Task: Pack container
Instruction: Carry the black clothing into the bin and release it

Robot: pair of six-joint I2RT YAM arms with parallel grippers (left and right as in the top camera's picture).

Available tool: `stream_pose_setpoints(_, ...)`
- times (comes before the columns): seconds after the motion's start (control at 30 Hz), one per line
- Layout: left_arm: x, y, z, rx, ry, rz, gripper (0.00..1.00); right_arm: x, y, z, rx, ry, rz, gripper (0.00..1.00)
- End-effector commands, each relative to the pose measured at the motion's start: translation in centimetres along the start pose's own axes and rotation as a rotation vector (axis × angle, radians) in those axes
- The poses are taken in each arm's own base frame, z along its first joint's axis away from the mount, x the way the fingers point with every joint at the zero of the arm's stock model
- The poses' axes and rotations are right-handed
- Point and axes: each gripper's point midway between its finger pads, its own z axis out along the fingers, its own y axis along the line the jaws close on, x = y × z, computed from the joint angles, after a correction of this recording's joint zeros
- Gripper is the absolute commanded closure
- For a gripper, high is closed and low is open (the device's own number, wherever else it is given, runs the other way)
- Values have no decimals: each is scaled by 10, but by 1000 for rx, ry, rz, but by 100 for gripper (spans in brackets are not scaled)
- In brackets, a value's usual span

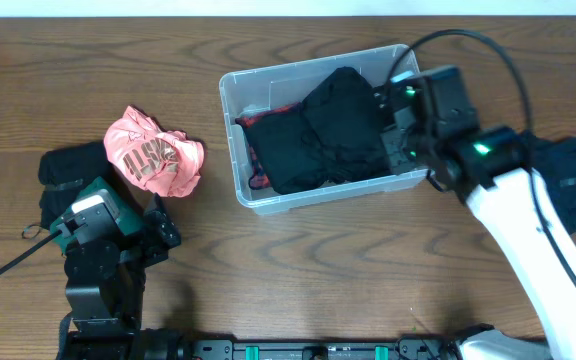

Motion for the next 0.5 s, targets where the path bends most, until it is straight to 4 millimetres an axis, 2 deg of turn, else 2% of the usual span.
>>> stream_pose_setpoints(0.0,-5,-1,-3,5,-12,-11,2,5,-3,7,12,31,40,73)
stream_pose_setpoints(0.17,-5,-1,-3,6,-12,-11,2,27,-7,45,37,157,54,75)
stream_pose_setpoints(0.3,-5,-1,-3,6,-12,-11,2,57,-11,80,53,309,112,87)
stream_pose_setpoints(0.37,-5,-1,-3,6,-12,-11,2,73,-11,87,61,382,145,90)
stream_pose_setpoints(0.47,-5,-1,-3,6,-12,-11,2,96,-3,80,38,493,155,92)
